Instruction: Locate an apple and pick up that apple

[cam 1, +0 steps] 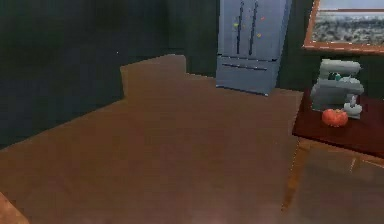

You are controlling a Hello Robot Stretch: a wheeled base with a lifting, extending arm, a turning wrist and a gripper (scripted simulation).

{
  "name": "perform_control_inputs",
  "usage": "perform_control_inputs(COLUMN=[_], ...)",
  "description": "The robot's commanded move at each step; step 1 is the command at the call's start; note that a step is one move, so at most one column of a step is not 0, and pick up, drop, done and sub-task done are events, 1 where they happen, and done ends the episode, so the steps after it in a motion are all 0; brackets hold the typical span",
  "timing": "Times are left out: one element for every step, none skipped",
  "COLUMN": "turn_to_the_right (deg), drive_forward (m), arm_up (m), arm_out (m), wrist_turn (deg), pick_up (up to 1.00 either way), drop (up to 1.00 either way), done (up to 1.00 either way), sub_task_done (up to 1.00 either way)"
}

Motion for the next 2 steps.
perform_control_inputs(turn_to_the_right=[0.0, -3.0], drive_forward=[1.0, 0.0], arm_up=[0.0, 0.0], arm_out=[0.0, 0.0], wrist_turn=[0.0, 0.0], pick_up=[0.0, 0.0], drop=[0.0, 0.0], done=[0.0, 0.0], sub_task_done=[0.0, 0.0])
